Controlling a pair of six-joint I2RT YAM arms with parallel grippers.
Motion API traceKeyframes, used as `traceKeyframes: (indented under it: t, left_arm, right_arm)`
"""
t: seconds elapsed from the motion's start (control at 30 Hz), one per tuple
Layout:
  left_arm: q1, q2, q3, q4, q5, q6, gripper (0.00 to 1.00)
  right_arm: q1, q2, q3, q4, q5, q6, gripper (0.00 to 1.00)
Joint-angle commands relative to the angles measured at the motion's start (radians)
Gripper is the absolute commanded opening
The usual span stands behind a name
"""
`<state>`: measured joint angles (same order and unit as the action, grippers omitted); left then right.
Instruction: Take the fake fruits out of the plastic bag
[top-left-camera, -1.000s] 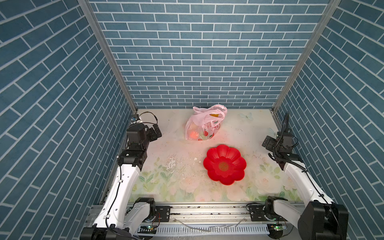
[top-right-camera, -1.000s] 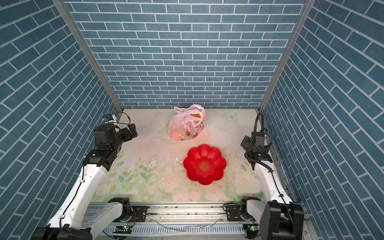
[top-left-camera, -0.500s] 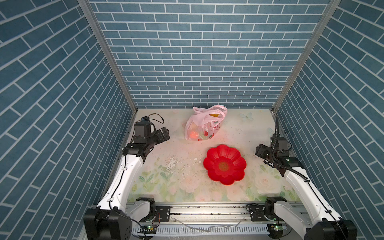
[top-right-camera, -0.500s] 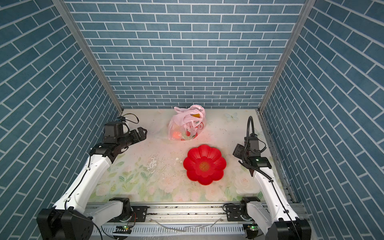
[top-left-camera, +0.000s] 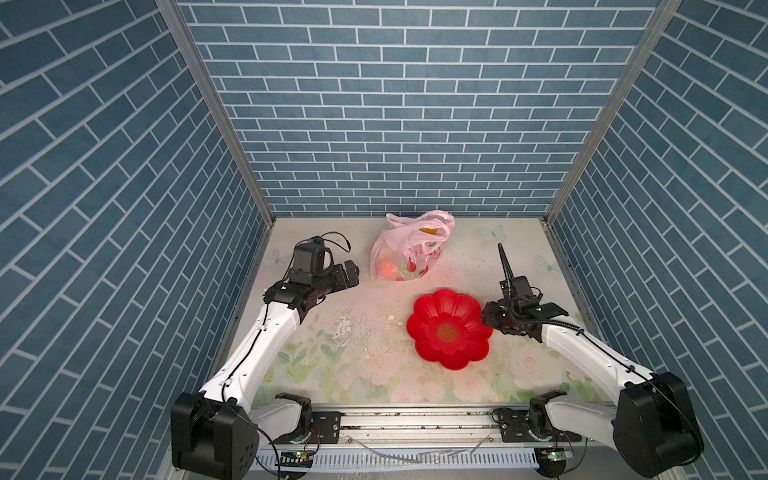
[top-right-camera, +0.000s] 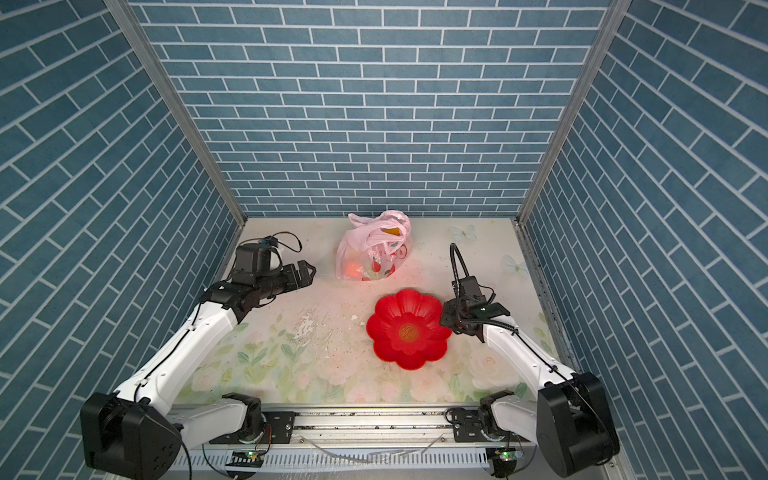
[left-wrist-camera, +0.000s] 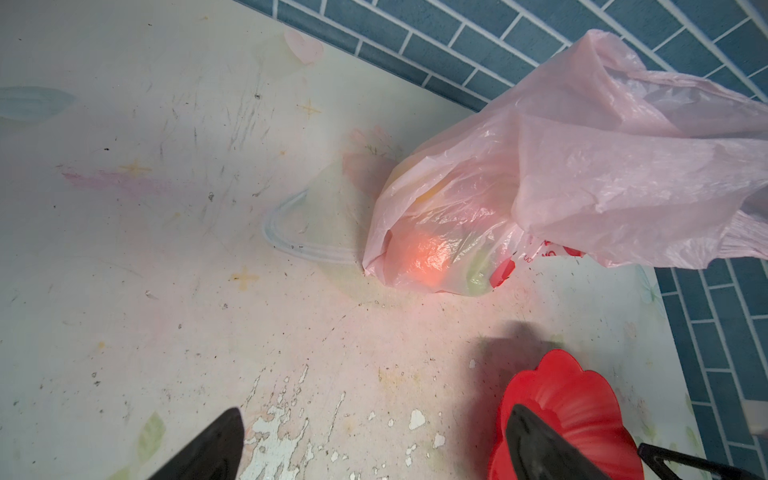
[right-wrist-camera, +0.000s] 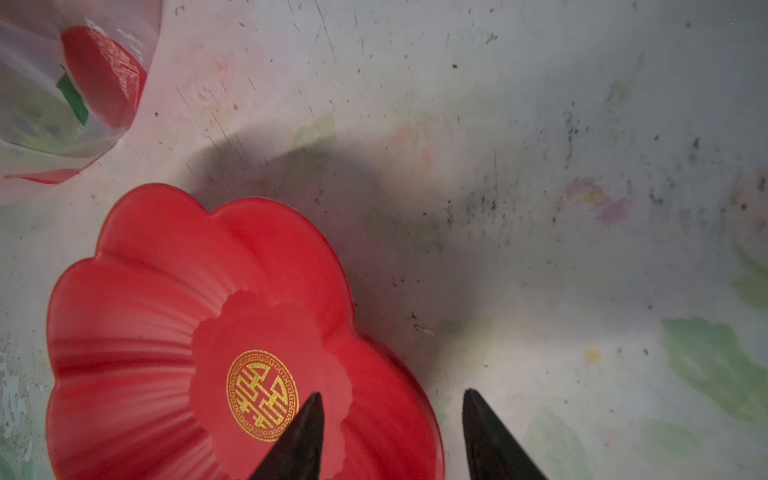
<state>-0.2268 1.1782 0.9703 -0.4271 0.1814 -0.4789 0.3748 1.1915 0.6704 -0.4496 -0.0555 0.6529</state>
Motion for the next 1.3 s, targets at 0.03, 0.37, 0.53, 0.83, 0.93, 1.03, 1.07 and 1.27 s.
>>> traceKeyframes:
  t: [0.03,0.37,0.53,0.83,0.93,1.03,1.07,1.27]
  left_arm:
    - [-0.012,0.004,0.021,0.016,0.006,-0.006,0.99]
    - [-0.043,0.042,0.026,0.050,0.015,-0.032,0.99]
    - [-0.056,0.085,0.053,0.062,0.040,-0.038,0.99]
    - [-0.088,0.182,0.123,0.119,0.123,-0.077,0.99]
    - [-0.121,0.231,0.174,0.132,0.141,-0.087,0.99]
    - [-0.171,0.294,0.241,0.131,0.147,-0.092,0.99]
    - [-0.190,0.314,0.267,0.126,0.144,-0.090,0.99]
    - [-0.319,0.428,0.430,0.056,0.066,-0.049,0.99]
  right_arm:
    - [0.016,0.031,-0.035,0.021,-0.006,0.061,0.54]
    - [0.019,0.094,-0.074,0.108,-0.014,0.091,0.41]
    - [0.017,0.074,-0.087,0.112,0.036,0.110,0.27]
    - [-0.015,0.032,-0.075,0.051,0.140,0.122,0.12]
    - [-0.056,0.023,-0.086,0.046,0.141,0.122,0.07]
    - [-0.112,0.000,-0.102,0.045,0.135,0.125,0.07]
    - [-0.129,-0.008,-0.108,0.045,0.133,0.125,0.07]
    - [-0.192,-0.040,-0.117,0.035,0.119,0.111,0.13]
